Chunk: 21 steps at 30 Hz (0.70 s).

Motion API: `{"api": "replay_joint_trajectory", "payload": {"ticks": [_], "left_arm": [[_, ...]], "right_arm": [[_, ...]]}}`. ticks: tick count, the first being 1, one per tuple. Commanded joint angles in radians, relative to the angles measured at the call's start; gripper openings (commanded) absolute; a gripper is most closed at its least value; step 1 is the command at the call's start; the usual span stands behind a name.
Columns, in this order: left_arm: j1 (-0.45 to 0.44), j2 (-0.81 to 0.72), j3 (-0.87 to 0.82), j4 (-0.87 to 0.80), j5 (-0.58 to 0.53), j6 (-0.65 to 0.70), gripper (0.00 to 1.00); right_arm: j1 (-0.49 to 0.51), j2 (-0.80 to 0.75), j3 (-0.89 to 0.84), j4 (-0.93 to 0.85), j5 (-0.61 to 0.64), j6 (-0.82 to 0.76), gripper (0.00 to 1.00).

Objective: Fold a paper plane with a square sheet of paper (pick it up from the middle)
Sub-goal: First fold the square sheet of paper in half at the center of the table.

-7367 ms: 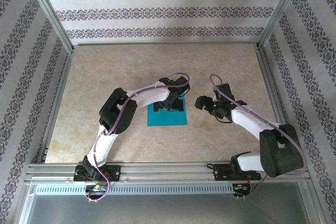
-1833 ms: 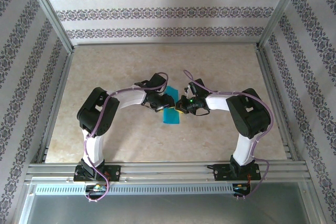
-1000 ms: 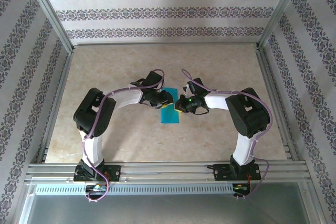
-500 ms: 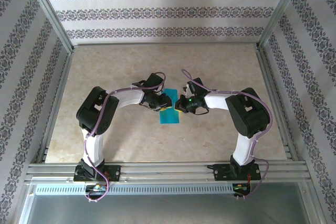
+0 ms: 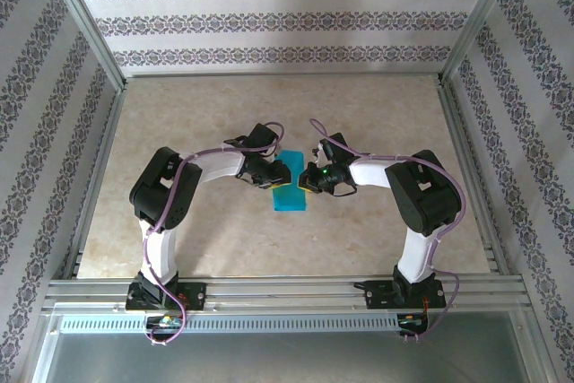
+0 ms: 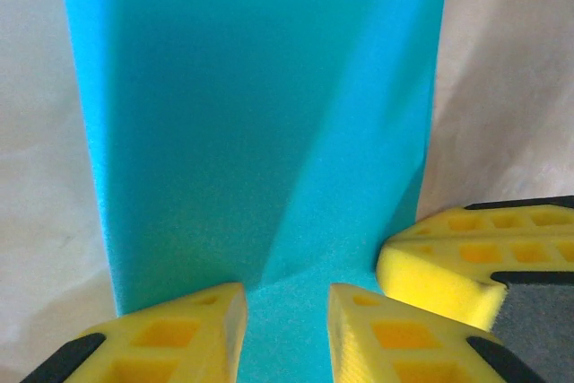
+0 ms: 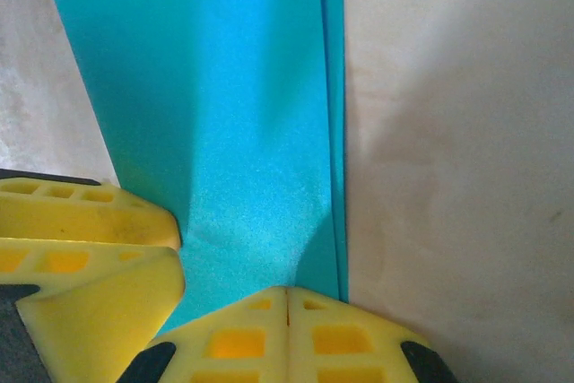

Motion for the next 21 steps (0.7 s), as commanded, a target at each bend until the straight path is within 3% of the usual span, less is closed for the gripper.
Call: {"api": "replay_joint_trajectory", "payload": {"ticks": [1,6,13,21], "left_arm": [[0.049,0.018,0.018,-0.098,-0.058,0.078,0.32],[0.056,-0.054,0.061,-0.133,-0.044,0.103,0.33],[-0.01,-0.148,-0.049,0.042,0.041,-0.075,0.33],[-0.034,-0.114,-0.162,0.149,0.061,-0.172,0.3]], "right_arm": [[-0.001,0.073,-0.067,-0.241,0.195,-0.031,0.06],[-0.001,0.068,-0.064,-0.248,0.198,-0.03,0.06],[0.0,0.071,-0.054,-0.25,0.196,-0.024,0.06],[0.0,0.08,-0.057,-0.249,0.197,-0.024,0.06]]}}
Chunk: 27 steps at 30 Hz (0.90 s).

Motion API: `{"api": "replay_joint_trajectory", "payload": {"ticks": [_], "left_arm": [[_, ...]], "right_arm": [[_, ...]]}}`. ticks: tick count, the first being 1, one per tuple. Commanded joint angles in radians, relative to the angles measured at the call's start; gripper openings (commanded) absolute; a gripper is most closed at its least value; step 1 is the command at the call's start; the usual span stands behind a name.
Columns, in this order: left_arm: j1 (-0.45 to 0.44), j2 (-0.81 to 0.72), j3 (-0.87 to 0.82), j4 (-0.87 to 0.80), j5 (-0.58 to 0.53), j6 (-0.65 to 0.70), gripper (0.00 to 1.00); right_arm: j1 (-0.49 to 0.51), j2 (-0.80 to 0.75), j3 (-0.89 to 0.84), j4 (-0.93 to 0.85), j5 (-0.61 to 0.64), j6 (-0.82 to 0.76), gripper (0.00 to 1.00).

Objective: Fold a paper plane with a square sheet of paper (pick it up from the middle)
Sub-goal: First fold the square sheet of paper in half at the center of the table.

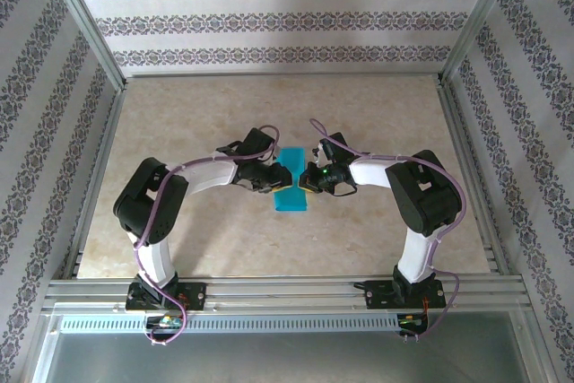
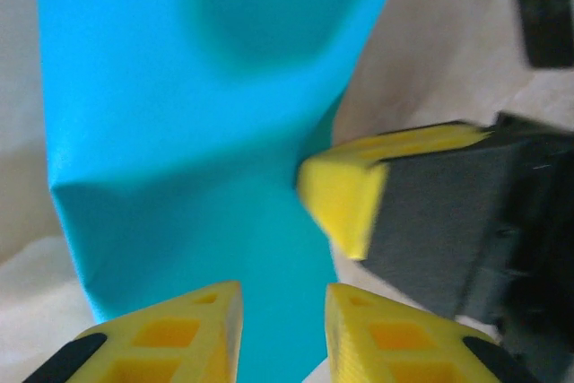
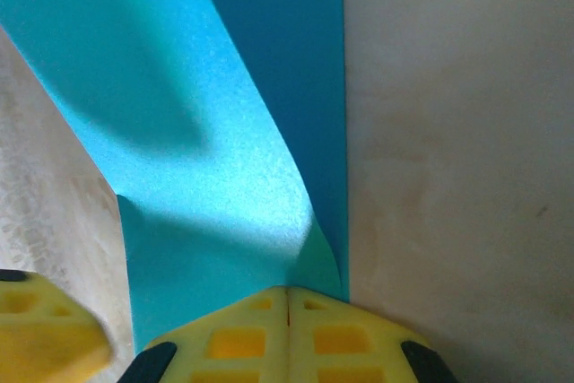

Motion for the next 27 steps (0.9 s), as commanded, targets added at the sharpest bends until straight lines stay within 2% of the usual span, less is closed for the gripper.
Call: {"api": "replay_joint_trajectory", "payload": {"ticks": [1,9,14,20,27], "left_arm": [[0.001,0.031,-0.037,0.065,0.015,-0.057,0.3],[0.084,0.027,-0.175,0.098,0.022,-0.013,0.29],[0.153,-0.053,-0.221,0.053,0.017,0.023,0.29],[0.112,-0.145,-0.191,0.122,0.065,-0.049,0.29],[0.014,-0.066,-0.169,0.223,0.085,-0.156,0.28]], "right_arm": [[0.0,0.083,-0.064,-0.229,0.19,-0.021,0.06],[0.0,0.089,-0.064,-0.234,0.189,-0.025,0.06],[-0.001,0.091,-0.062,-0.236,0.192,-0.027,0.06],[0.0,0.091,-0.058,-0.239,0.194,-0.028,0.06],[0.0,0.097,-0.062,-0.238,0.195,-0.028,0.06]]}}
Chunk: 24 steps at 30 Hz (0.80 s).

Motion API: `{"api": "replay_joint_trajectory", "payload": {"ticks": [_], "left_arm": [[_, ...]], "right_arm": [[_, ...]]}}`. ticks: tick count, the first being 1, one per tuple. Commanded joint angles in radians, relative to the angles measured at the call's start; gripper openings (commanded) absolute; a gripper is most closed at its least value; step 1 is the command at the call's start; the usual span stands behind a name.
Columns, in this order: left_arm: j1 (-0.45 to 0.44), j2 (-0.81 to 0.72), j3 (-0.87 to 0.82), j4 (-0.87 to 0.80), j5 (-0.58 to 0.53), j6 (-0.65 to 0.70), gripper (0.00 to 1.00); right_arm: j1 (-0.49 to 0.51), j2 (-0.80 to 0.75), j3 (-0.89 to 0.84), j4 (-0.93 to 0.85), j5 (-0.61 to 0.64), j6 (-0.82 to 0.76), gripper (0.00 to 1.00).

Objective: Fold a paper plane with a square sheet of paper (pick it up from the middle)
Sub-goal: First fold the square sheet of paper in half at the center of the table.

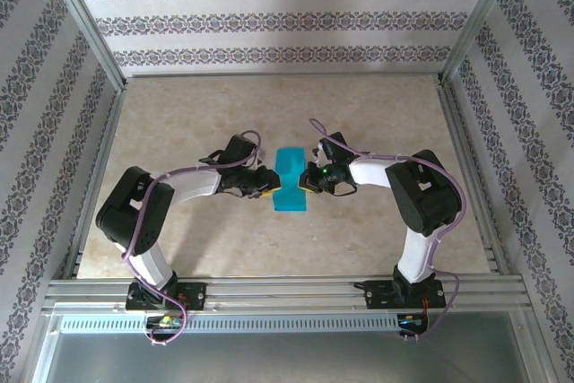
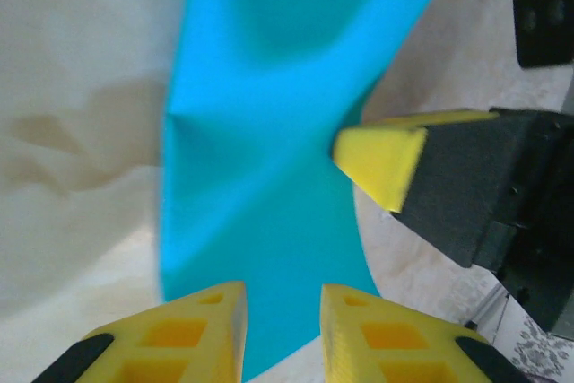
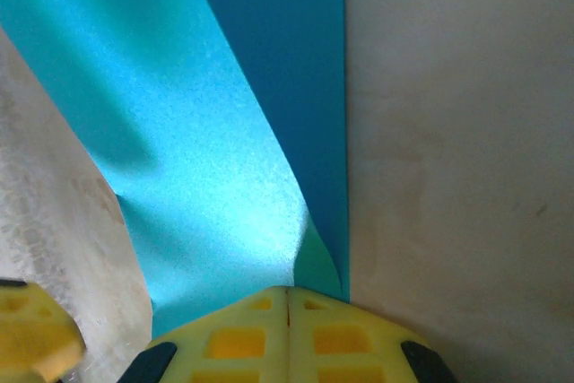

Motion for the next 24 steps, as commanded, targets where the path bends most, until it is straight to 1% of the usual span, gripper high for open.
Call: {"api": "replay_joint_trajectory", "payload": {"ticks": [1,6,12,16,20,22,24], "left_arm": [[-0.038,0.065,0.02,0.057,0.016,-0.068,0.28],[-0.047,0.113,0.002,0.049,0.013,-0.067,0.26],[-0.038,0.106,-0.068,-0.009,-0.001,-0.023,0.25],[-0.004,0.032,-0.106,-0.121,-0.04,0.036,0.25],[0.006,-0.051,-0.083,-0.253,-0.067,0.129,0.25],[0.007,-0.071,-0.063,-0.268,-0.054,0.147,0.25],[0.005,-0.084,-0.051,-0.214,-0.026,0.119,0.25]], "right_arm": [[0.0,0.097,-0.067,-0.227,0.195,-0.027,0.06],[0.0,0.099,-0.067,-0.227,0.191,-0.028,0.06],[-0.001,0.1,-0.064,-0.231,0.191,-0.034,0.06],[-0.004,0.097,-0.062,-0.235,0.195,-0.037,0.06],[-0.004,0.097,-0.062,-0.236,0.2,-0.038,0.06],[-0.004,0.1,-0.059,-0.235,0.2,-0.041,0.06],[-0.004,0.102,-0.054,-0.238,0.199,-0.043,0.06]]}}
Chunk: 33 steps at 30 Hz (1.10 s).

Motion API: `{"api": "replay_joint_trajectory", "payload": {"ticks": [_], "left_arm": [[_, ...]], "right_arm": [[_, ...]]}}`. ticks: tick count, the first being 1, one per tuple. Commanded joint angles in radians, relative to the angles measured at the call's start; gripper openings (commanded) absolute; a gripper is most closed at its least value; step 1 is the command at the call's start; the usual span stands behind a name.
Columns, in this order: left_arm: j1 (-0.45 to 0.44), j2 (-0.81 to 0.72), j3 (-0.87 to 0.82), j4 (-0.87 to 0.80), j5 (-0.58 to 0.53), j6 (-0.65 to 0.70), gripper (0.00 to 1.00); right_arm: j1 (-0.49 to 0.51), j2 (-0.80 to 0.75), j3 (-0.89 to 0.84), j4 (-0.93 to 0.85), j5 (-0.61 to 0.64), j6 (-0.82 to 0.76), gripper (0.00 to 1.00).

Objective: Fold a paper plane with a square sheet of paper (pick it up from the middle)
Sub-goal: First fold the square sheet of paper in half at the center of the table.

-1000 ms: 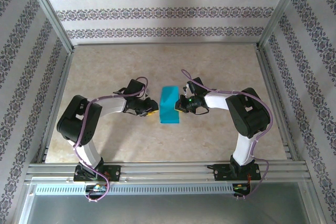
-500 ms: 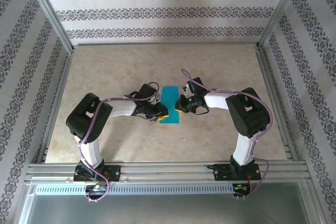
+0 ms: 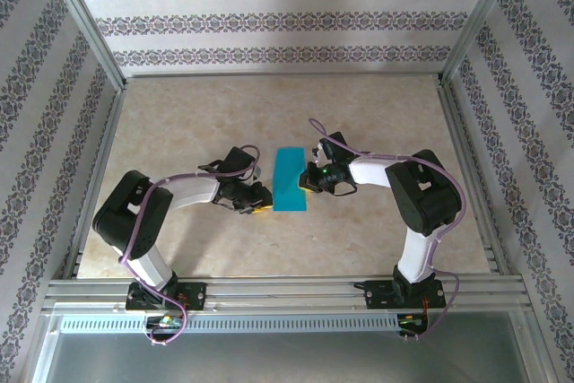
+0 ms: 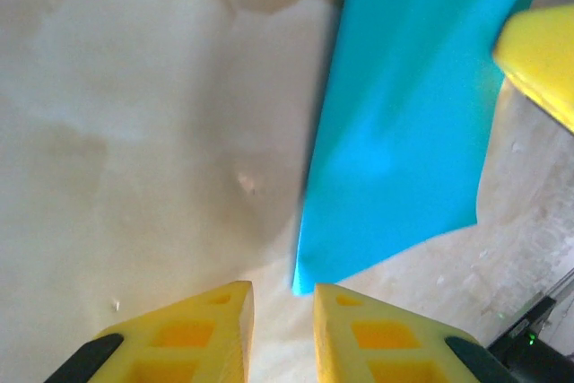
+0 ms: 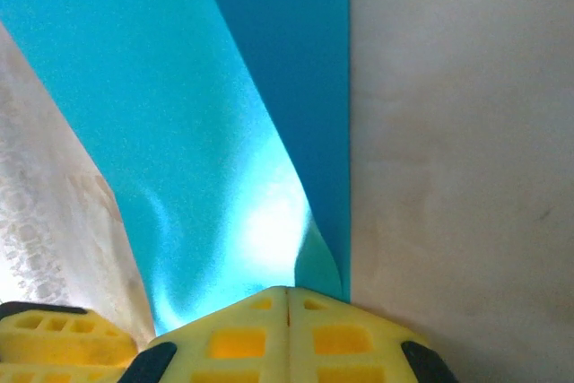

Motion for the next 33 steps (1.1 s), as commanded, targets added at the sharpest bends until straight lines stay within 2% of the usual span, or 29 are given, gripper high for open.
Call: {"api": "replay_joint_trajectory", "payload": {"ticks": [1,3,6,9,13,21,26,30,33], "left_arm": [[0.004,-0.033,0.026,-0.001,0.025,0.007,0.25],[-0.016,-0.02,0.022,0.133,0.058,-0.068,0.25],[-0.053,0.043,0.044,0.225,0.071,-0.131,0.24],[-0.072,0.107,0.066,0.2,0.058,-0.131,0.24],[-0.073,0.117,0.028,0.183,0.042,-0.132,0.23],[-0.034,-0.013,-0.051,-0.058,-0.023,-0.027,0.23],[-0.007,-0.109,-0.022,0.051,0.014,-0.037,0.24],[-0.006,-0.054,0.048,0.171,0.003,-0.073,0.24],[0.002,0.027,0.126,0.182,-0.035,-0.063,0.24]], "right_arm": [[-0.004,0.1,-0.059,-0.23,0.198,-0.024,0.06],[-0.002,0.101,-0.058,-0.231,0.199,-0.024,0.06],[-0.002,0.102,-0.059,-0.231,0.199,-0.023,0.06],[-0.002,0.101,-0.059,-0.23,0.199,-0.023,0.06],[-0.002,0.099,-0.064,-0.232,0.199,-0.024,0.06],[-0.007,0.1,-0.059,-0.242,0.204,-0.043,0.06],[-0.015,0.102,-0.03,-0.253,0.173,-0.125,0.07],[-0.007,0.107,0.028,-0.303,0.148,-0.226,0.08],[-0.009,0.12,0.069,-0.344,0.145,-0.273,0.08]]}}
